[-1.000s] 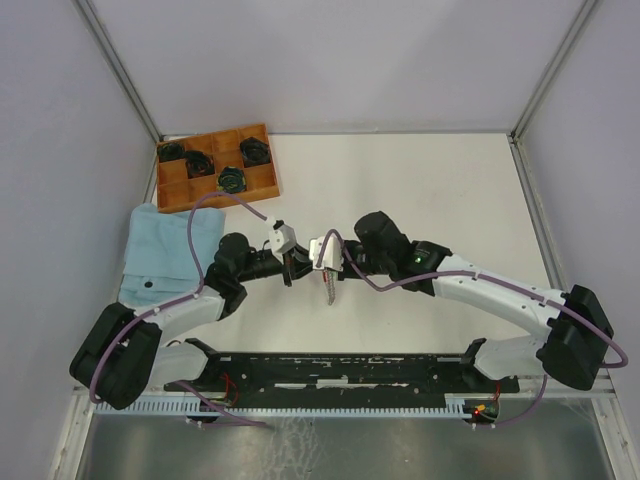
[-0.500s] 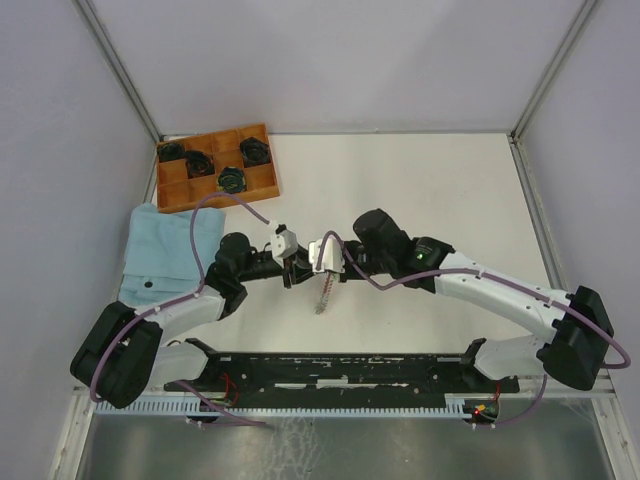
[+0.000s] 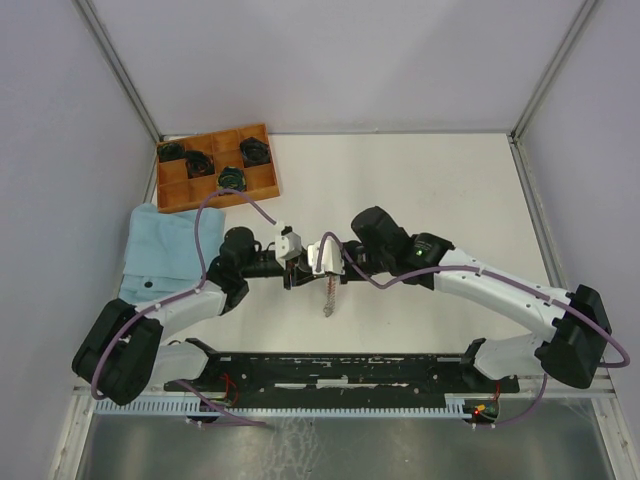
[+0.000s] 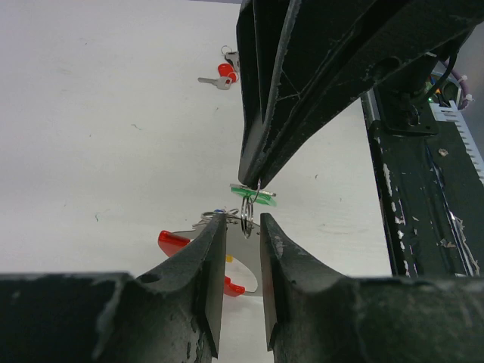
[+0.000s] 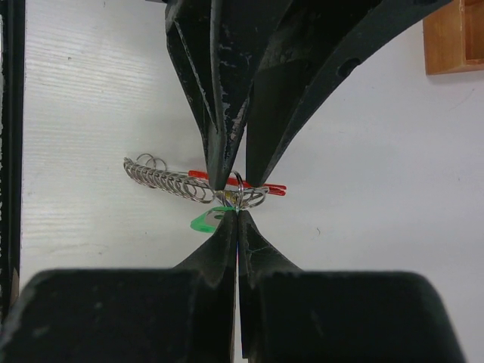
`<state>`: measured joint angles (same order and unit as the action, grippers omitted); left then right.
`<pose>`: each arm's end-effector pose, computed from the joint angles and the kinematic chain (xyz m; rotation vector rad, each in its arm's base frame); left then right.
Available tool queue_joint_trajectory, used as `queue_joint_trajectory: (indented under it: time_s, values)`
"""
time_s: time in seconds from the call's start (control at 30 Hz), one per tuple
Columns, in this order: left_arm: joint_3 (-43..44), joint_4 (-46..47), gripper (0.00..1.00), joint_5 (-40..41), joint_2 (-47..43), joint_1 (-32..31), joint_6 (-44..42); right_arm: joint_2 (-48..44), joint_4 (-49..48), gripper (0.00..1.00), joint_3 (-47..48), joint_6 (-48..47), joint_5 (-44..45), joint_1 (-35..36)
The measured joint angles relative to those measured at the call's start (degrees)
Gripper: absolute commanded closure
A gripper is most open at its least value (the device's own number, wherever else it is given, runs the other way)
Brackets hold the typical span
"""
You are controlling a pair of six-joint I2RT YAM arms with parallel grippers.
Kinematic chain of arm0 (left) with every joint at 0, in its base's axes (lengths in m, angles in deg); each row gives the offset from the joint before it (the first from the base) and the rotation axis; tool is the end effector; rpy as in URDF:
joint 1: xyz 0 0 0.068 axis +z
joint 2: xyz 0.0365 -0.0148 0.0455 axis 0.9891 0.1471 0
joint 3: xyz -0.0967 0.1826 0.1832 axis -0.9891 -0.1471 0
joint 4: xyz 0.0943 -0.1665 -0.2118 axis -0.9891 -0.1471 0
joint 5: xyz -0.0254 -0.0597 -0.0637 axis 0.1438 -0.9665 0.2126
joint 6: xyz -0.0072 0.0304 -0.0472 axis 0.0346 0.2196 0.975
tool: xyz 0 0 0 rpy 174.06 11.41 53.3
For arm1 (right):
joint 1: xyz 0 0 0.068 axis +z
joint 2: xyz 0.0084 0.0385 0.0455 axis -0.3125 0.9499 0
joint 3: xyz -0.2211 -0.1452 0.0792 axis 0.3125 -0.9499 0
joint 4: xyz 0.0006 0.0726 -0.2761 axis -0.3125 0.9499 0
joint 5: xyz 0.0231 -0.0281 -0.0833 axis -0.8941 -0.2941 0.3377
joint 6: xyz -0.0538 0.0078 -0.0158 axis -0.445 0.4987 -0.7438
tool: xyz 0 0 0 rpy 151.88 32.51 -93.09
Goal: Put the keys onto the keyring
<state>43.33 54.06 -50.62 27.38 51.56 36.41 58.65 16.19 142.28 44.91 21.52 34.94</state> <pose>0.2068 -0.1565 0.1982 1.2082 1.2929 -1.0866 0.1798 0.2584 0.2900 -1.7650 1.4984 0.4541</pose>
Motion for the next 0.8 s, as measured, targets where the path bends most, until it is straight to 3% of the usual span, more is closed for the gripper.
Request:
queue_joint_trajectory:
  time_s: [0.2, 0.37, 0.8]
  values:
    - [0.9, -1.1, 0.77, -0.3, 0.6, 0.0, -0.1, 0.2, 0.6, 0.99, 0.3, -0.2, -0.8, 0.0]
    - [1.6, -2.2, 0.97, -1.5, 1.5, 0.0, -0.1, 0.3, 1.0, 0.99, 1.0, -0.2, -1.3, 0.0]
    - [1.7, -0.2, 0.97, -0.1, 1.8, 0.3, 2.2, -1.4, -0.6, 0.99, -0.8, 0.1, 1.0, 0.1]
